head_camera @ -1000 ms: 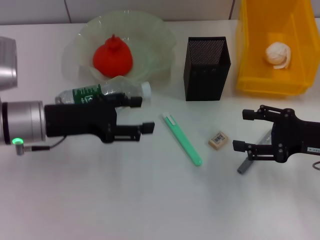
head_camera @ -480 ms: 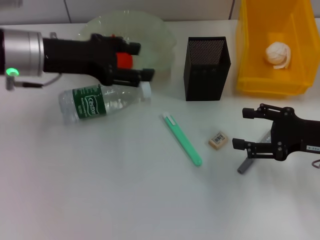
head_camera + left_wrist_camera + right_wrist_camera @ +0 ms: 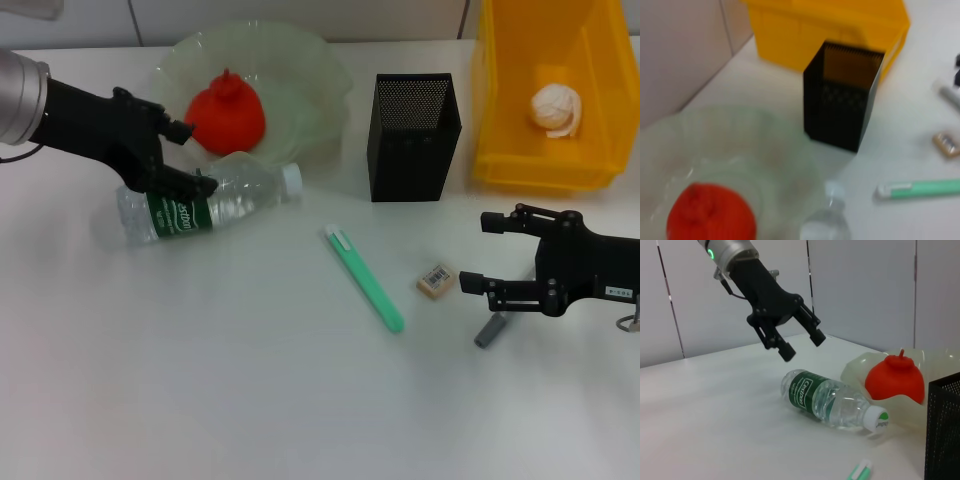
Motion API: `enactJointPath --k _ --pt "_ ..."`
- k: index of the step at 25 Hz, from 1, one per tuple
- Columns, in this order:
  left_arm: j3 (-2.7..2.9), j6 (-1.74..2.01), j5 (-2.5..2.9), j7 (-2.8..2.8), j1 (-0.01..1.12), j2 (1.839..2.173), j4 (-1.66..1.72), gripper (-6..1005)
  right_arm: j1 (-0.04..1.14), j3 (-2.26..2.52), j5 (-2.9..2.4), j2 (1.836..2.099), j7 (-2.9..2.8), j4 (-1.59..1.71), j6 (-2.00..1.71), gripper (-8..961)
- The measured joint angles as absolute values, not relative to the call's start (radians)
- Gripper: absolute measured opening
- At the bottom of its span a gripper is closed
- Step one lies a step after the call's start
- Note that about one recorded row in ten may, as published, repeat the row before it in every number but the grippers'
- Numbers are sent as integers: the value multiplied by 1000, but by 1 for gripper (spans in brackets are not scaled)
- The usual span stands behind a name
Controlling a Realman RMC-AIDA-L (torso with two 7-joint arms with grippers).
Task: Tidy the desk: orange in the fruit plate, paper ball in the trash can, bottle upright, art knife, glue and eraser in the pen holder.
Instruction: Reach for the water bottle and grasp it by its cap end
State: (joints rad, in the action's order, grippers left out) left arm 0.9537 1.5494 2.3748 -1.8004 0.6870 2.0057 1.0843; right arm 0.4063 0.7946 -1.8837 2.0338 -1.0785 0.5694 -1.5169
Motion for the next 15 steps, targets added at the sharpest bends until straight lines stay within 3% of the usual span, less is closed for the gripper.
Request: enactJointPath --k 7,15 --pt "946 1479 2569 -1832 737 2056 1079 793 408 790 -1884 2036 -1078 569 -1517 839" --pt "953 1423 2627 -1824 767 2063 998 789 410 769 -1882 2036 -1079 570 -1525 839"
